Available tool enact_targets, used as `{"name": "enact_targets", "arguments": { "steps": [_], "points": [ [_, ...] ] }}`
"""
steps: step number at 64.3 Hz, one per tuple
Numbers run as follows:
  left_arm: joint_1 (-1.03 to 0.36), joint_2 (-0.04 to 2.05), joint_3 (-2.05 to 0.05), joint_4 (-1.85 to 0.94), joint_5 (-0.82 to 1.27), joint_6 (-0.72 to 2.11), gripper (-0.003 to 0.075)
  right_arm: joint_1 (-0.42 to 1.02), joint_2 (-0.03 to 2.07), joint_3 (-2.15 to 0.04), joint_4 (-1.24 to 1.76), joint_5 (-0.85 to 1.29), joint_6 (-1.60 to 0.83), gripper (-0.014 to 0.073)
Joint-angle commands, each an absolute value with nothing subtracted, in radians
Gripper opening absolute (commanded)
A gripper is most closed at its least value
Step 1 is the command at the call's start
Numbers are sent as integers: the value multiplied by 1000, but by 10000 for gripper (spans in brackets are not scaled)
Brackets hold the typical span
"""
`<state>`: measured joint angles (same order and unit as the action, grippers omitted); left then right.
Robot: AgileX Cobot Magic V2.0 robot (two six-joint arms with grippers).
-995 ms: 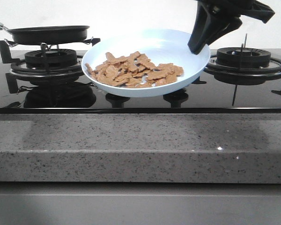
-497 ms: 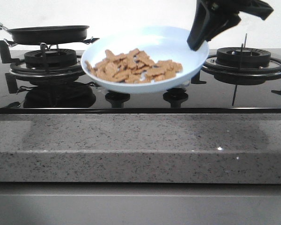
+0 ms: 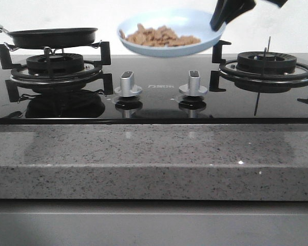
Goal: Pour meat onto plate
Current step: 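Carry the plate with the right gripper back between the burners, then open the right gripper and raise it away from the plate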
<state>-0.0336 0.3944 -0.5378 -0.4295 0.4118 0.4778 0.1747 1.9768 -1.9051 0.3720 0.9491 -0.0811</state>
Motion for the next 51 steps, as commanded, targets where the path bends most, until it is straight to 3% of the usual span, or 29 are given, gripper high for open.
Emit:
{"name": "enact_targets", "arguments": {
  "steps": [1, 15, 22, 36, 51],
  "points": [
    [-41, 400, -565, -451, 333, 470, -20, 171, 1970, -1976, 417, 927, -76, -58],
    [-41, 400, -565, -451, 333, 470, -20, 171, 2033, -1981, 421, 943, -76, -50],
    [-41, 400, -565, -451, 333, 470, -20, 171, 2036, -1981, 420, 943, -76, 10],
    [-41, 400, -565, -451, 333, 470, -20, 171, 2033, -1984, 401, 942, -76, 244],
    [-41, 400, -565, -451, 333, 470, -20, 149, 2025, -2085, 358, 1021, -76, 262]
  ]
}}
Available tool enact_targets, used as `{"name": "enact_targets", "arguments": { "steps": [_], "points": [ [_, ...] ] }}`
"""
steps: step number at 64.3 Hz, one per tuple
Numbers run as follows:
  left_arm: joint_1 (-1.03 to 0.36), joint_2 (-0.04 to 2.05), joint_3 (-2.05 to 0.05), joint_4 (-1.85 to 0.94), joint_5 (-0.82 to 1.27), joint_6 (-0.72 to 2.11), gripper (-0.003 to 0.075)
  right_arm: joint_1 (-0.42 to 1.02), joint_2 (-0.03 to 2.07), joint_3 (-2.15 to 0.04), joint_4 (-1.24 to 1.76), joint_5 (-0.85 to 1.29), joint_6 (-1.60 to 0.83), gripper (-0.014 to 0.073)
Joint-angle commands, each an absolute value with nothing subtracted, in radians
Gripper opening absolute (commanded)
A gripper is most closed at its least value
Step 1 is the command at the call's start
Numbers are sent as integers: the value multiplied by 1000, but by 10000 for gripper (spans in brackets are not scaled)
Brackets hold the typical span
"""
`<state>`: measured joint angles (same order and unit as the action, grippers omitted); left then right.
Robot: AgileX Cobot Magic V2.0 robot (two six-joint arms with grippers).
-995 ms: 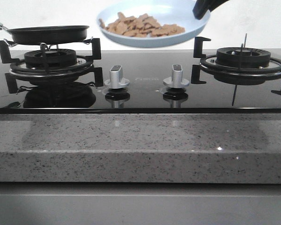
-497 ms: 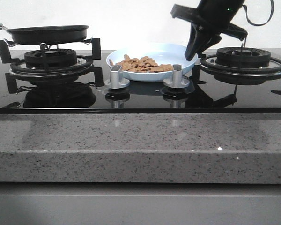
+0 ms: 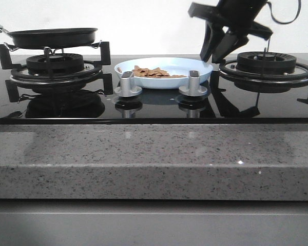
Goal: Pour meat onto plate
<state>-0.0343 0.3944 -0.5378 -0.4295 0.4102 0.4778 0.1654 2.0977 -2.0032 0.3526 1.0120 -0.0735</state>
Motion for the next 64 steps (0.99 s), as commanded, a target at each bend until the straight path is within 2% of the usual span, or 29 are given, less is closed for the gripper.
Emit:
{"name": "enact_targets", "arguments": {
  "steps": [1, 8, 19, 35, 44, 55, 64],
  "points": [
    [-41, 400, -565, -451, 333, 470, -20, 149, 2025, -2097, 358, 1034, -76, 258],
    [-41, 400, -565, -451, 333, 470, -20, 145, 2025, -2190, 358, 1140, -76, 160],
    [-41, 400, -565, -451, 333, 470, -20, 145, 2025, -2262, 356, 1236, -76, -77],
    [-41, 400, -565, -451, 333, 470, -20, 145, 2007, -2266, 354, 1276, -78, -60],
    [-41, 400, -565, -451, 333, 470, -20, 148, 1924, -2214, 337, 1233, -104, -60],
    [-41, 400, -565, -451, 333, 470, -20, 160, 1723, -1990, 289, 1083, -136, -60],
    [-41, 400, -565, -451, 333, 470, -20, 160, 1507, -1694, 258, 922, -162, -60]
  ]
}}
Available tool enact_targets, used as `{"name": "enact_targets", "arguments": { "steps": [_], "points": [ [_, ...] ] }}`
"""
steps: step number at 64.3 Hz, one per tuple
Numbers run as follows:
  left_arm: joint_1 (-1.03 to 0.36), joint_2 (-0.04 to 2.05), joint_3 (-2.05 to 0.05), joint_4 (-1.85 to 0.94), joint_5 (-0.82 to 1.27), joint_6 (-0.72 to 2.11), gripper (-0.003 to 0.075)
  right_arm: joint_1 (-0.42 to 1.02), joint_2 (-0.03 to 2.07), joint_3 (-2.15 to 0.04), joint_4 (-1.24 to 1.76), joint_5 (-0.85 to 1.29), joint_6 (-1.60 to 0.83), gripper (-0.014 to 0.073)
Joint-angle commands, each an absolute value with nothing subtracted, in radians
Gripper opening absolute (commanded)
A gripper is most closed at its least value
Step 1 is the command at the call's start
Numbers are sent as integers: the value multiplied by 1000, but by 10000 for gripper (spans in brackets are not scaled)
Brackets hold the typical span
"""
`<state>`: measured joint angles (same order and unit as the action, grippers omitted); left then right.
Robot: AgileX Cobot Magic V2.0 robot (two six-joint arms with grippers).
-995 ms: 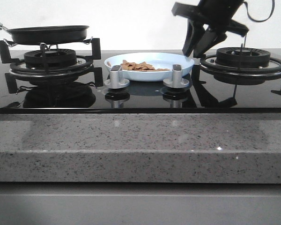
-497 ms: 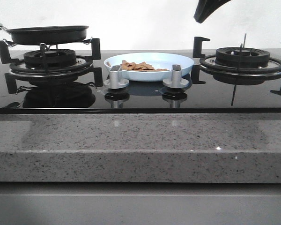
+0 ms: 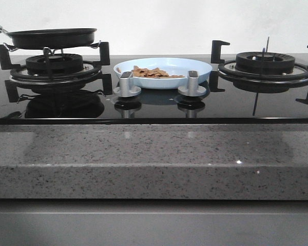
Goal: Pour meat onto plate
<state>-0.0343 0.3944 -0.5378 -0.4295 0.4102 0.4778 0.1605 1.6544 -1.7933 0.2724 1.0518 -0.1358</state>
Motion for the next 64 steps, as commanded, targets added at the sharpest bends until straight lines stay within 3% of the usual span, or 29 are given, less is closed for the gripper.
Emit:
{"name": "enact_targets", "arguments": {
  "steps": [1, 16, 38, 49, 64],
  "points": [
    [-41, 400, -565, -451, 333, 470, -20, 160, 1472, -1664, 253, 906, -162, -60],
    [-41, 400, -565, -451, 333, 470, -20, 160, 1089, -1145, 216, 626, -167, -60],
    [-41, 400, -565, -451, 333, 470, -20, 160, 569, -624, 214, 389, -168, -60],
    [-41, 400, -565, -451, 335, 470, -20, 160, 433, -502, 214, 320, -168, -60],
    [-41, 400, -565, -451, 335, 470, -20, 160, 424, -494, 219, 309, -168, -60]
  ]
}}
